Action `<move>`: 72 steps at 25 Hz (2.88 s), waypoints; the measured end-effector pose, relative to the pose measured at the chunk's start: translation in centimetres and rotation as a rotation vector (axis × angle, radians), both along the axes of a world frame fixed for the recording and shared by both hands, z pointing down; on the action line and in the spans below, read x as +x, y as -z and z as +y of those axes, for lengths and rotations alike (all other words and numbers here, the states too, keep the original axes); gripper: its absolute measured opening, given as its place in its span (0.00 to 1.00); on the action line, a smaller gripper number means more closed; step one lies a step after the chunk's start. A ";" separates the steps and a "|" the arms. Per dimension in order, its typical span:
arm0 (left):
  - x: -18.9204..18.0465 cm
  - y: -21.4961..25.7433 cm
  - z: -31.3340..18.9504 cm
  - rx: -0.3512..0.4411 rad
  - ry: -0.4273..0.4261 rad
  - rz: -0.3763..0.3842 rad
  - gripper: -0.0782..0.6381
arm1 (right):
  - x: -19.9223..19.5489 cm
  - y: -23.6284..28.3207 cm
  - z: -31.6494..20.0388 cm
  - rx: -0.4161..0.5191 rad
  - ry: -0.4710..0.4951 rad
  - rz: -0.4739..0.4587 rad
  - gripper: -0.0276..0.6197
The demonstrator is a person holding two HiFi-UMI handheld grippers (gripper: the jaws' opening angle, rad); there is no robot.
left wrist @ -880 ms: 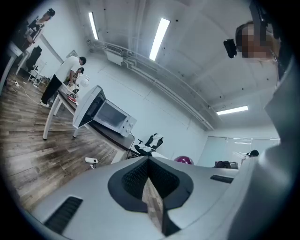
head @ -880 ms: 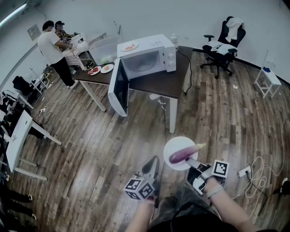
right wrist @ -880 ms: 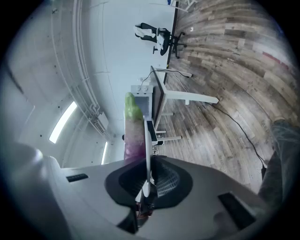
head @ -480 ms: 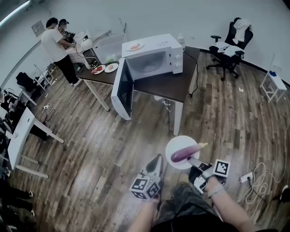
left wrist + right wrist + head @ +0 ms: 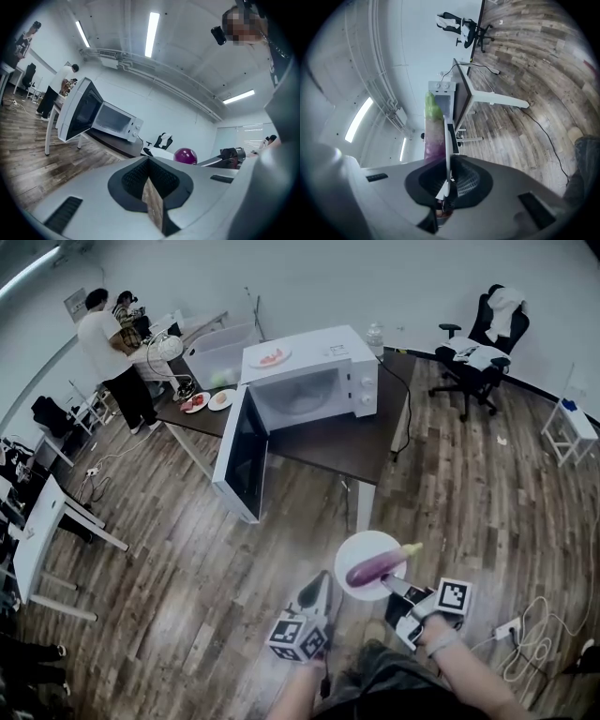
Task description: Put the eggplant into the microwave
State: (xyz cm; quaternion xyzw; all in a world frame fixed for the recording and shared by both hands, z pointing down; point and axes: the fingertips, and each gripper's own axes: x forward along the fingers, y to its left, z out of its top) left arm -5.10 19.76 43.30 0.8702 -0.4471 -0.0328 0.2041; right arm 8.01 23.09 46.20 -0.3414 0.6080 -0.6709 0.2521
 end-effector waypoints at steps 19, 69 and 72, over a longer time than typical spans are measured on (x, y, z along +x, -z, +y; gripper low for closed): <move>4.6 -0.4 -10.6 0.015 0.085 0.010 0.11 | 4.3 0.0 -11.6 0.008 0.080 -0.003 0.07; -0.4 -4.4 -34.5 0.073 0.114 -0.099 0.11 | -3.3 -2.6 -39.4 0.014 0.136 -0.025 0.07; -0.4 -4.7 -35.7 0.078 0.117 -0.101 0.11 | -3.8 -2.5 -41.3 0.022 0.133 -0.020 0.07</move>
